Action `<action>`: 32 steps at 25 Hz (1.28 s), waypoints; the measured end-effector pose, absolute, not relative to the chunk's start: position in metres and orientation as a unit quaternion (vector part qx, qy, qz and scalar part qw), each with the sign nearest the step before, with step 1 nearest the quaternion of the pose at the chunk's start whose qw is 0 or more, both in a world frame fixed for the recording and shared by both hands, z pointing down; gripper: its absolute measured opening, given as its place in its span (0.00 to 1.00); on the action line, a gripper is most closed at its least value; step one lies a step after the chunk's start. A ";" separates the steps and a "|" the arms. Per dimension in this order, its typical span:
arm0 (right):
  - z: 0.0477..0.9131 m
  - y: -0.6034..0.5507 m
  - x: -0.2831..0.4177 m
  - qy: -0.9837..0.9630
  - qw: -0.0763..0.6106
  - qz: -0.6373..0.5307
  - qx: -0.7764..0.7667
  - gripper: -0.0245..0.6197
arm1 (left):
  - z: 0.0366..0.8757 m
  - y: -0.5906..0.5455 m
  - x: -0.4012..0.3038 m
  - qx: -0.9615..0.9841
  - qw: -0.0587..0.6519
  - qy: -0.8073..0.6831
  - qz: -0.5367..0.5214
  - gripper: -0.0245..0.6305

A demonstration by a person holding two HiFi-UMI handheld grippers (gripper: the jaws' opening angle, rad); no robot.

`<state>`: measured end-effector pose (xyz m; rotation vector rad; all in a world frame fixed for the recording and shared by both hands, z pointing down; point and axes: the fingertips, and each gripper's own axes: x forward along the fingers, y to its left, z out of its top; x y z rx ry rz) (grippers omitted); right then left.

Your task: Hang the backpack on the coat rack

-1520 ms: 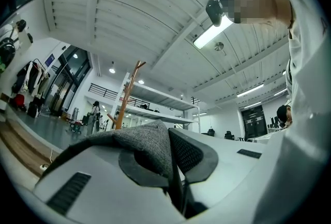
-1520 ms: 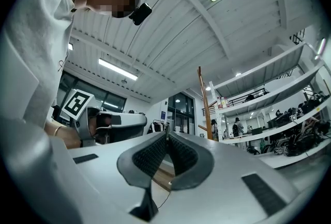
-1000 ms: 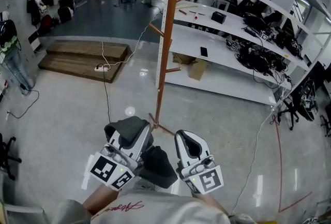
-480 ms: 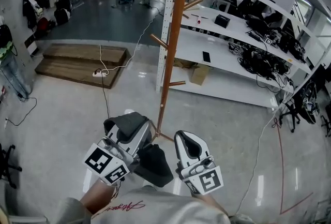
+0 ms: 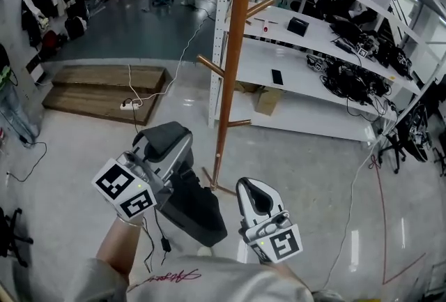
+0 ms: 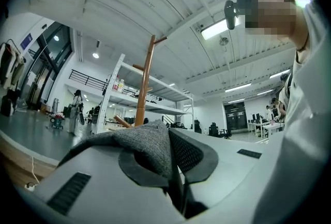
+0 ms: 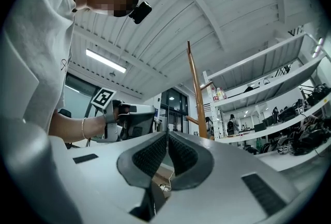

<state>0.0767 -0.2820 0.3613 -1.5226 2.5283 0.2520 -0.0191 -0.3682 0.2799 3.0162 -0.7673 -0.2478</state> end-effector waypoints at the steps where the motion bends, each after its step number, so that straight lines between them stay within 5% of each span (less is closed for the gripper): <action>1: 0.361 -0.286 0.078 0.849 0.090 0.083 -0.515 0.07 | 0.276 -0.378 -0.020 0.967 0.007 -0.244 -0.078 0.10; 32: 0.365 -0.332 0.118 0.816 0.061 0.090 -0.567 0.07 | 0.216 -0.547 0.037 0.996 -0.045 -0.073 0.013 0.10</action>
